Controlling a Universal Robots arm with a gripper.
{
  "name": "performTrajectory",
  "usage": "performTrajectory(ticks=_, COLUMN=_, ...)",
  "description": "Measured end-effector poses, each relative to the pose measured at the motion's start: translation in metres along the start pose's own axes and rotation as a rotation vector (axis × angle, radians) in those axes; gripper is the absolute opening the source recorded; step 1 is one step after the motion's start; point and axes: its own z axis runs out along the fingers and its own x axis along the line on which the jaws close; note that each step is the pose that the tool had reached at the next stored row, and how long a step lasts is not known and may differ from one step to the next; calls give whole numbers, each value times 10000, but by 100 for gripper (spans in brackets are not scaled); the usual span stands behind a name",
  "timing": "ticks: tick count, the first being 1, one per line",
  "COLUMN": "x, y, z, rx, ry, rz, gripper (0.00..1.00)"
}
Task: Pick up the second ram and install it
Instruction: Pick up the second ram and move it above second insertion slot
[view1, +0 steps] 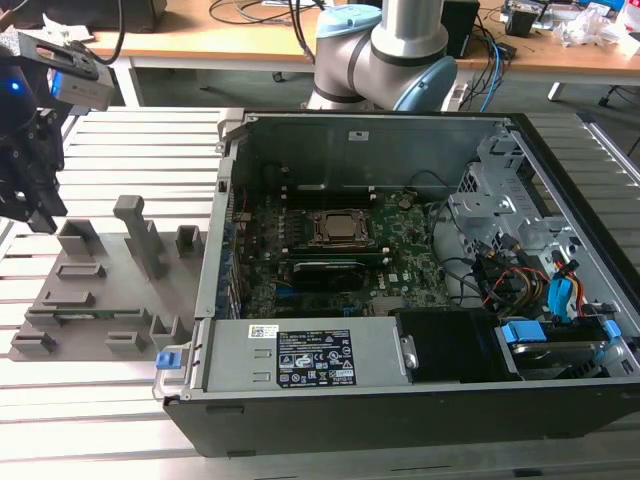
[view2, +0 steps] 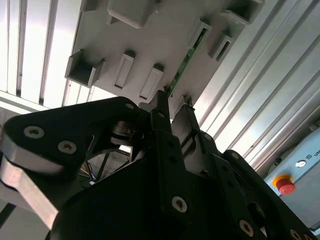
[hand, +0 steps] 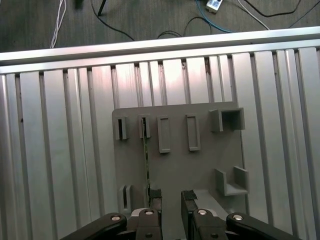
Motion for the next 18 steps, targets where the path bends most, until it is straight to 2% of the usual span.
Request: performTrajectory(ticks=18, x=2, y=-6, z=126, rx=0, ry=0, rz=0, gripper=30)
